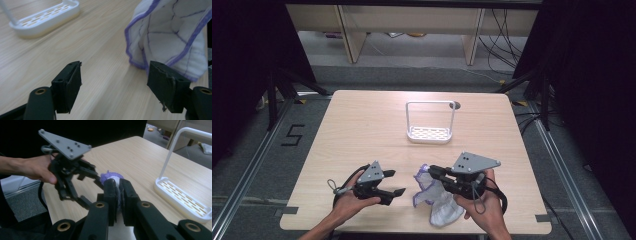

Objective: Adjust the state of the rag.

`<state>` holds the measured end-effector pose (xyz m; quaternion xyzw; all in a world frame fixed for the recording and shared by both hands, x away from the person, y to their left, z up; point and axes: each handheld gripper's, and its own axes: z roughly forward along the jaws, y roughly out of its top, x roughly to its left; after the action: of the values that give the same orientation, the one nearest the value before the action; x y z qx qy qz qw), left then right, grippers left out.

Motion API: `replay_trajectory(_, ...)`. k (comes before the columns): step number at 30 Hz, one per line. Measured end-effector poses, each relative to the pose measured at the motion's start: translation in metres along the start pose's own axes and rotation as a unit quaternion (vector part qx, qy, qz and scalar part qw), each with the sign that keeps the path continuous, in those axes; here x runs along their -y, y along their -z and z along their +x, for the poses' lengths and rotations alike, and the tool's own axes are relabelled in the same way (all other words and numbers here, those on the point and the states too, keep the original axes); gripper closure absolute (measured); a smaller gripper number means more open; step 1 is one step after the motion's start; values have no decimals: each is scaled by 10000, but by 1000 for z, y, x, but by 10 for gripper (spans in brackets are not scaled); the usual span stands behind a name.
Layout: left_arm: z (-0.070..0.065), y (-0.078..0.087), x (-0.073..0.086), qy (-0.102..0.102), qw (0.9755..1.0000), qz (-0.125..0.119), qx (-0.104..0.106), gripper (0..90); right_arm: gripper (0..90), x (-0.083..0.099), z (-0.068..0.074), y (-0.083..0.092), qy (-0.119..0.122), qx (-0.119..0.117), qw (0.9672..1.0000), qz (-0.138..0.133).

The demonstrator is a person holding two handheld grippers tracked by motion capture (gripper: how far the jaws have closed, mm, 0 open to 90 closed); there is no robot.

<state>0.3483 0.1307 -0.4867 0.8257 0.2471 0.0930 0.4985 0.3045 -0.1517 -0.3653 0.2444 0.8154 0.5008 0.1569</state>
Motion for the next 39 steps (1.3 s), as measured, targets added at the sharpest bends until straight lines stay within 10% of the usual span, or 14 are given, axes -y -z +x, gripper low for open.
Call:
replay_trajectory(11,-3,-41,-12,-369,9987,-74,338,396,848,-4,6,2,-72,-148,9998,-62)
replay_trajectory(14,-2,-42,-14,-428,9967,-329,599,728,848,-5,4,4,-44,-174,9998,-36)
replay_trajectory(17,-2,-39,-16,-355,9958,-468,696,865,848,-5,3,6,8,-115,9999,-86)
replay_trajectory(20,-4,-26,-24,-706,9943,-474,643,872,848,-6,2,10,-61,-108,9999,-61)
replay_trajectory(34,-31,86,-94,-987,9919,-459,660,875,848,-17,-12,37,-8,130,9992,-376)
replay_trajectory(39,-27,72,-97,-923,9936,-226,615,872,848,-17,-26,27,18,333,9994,-82)
